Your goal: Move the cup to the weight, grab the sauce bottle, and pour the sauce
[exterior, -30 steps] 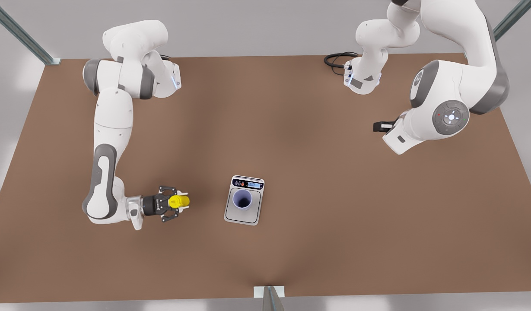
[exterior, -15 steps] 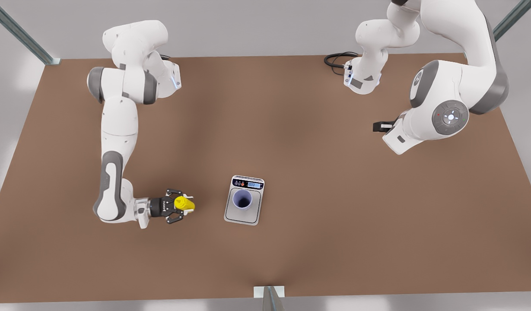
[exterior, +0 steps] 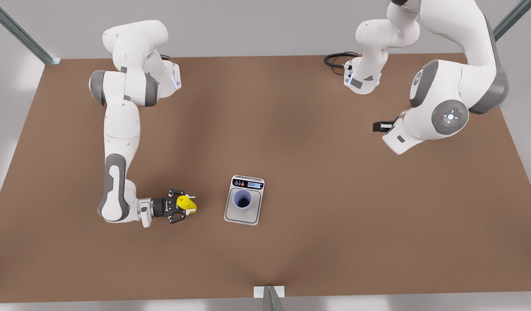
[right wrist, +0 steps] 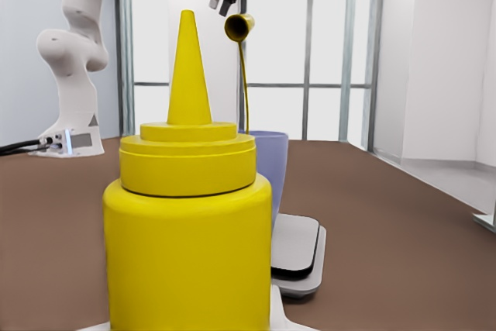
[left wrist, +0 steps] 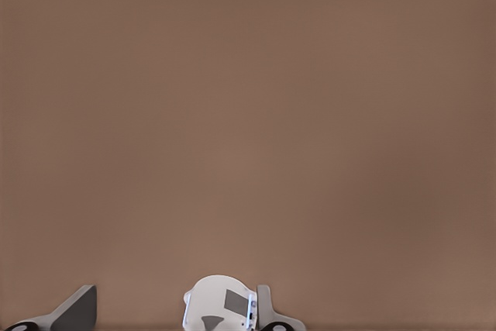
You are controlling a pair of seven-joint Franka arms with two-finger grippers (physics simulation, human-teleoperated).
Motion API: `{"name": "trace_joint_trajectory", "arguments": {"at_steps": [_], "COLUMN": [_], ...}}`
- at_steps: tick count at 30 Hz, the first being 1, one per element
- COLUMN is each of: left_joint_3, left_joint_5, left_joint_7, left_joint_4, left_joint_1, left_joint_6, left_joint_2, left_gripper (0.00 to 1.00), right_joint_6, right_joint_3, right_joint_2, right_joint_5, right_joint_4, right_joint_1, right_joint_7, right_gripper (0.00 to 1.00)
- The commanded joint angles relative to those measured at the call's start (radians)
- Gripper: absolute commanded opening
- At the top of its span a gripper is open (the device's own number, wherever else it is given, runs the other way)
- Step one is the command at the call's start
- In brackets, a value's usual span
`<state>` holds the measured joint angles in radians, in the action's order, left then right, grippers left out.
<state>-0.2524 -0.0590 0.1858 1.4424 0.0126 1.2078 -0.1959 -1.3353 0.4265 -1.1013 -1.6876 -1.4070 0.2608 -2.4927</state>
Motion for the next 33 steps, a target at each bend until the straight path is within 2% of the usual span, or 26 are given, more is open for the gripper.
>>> {"name": "trace_joint_trajectory", "arguments": {"at_steps": [1,2,20,29,31,32,33], "left_joint_3": [-0.001,-0.002,-0.025,-0.036,-0.036,-0.034,-0.034], "left_joint_5": [-0.001,0.001,-0.002,-0.008,-0.018,-0.018,-0.024], "left_joint_7": [0.003,0.003,0.018,0.018,0.018,0.018,0.018], "left_joint_4": [0.000,0.000,-0.003,-0.005,-0.005,-0.005,-0.005], "left_joint_1": [0.001,0.001,0.001,-0.002,-0.002,-0.002,-0.002], "left_joint_6": [-0.001,-0.002,-0.005,-0.005,-0.005,-0.005,-0.001], "left_joint_2": [0.001,0.001,0.001,0.001,0.001,0.001,0.000], "left_gripper": [1.00,1.00,1.00,1.00,1.00,1.00,1.00], "right_joint_6": [-0.001,-0.001,0.010,0.041,0.042,0.042,0.054], "right_joint_3": [0.002,0.000,0.000,0.011,0.093,0.147,0.163], "right_joint_2": [0.001,0.001,-0.005,-0.005,0.020,0.047,0.102], "right_joint_5": [0.002,0.002,0.006,0.037,0.109,0.204,0.368], "right_joint_4": [0.000,0.000,0.008,0.036,0.074,0.105,0.129], "right_joint_1": [0.000,0.000,-0.044,-0.149,-0.152,-0.152,-0.149], "right_joint_7": [-0.048,-0.043,-0.048,-0.061,0.018,0.147,0.408], "right_gripper": [0.89,1.00,1.00,1.00,1.00,1.00,1.00]}}
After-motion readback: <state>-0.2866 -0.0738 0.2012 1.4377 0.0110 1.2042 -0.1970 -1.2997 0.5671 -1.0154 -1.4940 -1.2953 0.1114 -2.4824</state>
